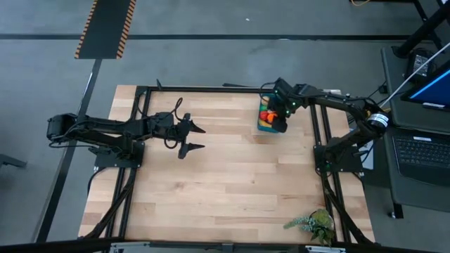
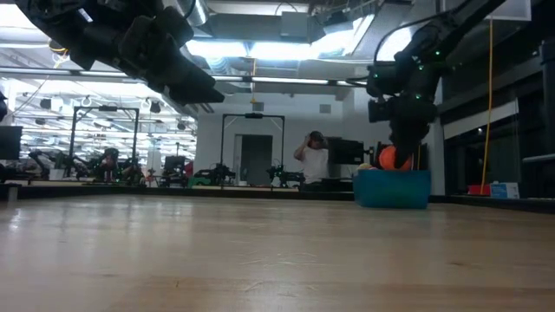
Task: Pick and placing Produce into tupperware
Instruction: Put the orange pumpkin into the blue bin, then return to Home Position
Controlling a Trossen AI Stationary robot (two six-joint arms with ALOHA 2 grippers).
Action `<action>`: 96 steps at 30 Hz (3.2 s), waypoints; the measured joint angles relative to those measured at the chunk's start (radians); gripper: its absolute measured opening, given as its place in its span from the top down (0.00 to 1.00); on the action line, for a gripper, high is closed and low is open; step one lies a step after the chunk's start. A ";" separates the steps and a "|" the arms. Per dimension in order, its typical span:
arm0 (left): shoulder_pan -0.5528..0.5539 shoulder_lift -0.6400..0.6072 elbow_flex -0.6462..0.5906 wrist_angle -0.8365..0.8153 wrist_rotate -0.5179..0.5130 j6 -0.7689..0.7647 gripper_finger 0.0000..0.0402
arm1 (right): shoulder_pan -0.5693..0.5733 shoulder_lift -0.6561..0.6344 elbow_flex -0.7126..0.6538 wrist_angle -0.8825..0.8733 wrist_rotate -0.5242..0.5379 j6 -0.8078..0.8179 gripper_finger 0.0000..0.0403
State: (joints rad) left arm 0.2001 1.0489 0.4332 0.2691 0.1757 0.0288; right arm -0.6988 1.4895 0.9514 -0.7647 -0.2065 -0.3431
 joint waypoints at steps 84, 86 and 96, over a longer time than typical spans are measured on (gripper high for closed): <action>0.000 -0.861 -0.121 -0.359 -0.178 -0.052 0.27 | -0.030 -1.083 -0.489 0.509 -0.556 0.240 0.26; 0.000 -0.908 -0.175 -0.334 -0.200 -0.074 0.27 | -0.029 -1.152 -0.539 0.561 -0.562 0.279 0.26; 0.000 -1.047 -0.368 -0.229 -0.196 -0.105 0.27 | 0.052 -1.352 -0.751 0.785 -0.627 0.458 0.26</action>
State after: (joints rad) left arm 0.2001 0.0021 0.0649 0.0400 -0.0201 -0.0765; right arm -0.6472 0.1373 0.2007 0.0203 -0.8332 0.1149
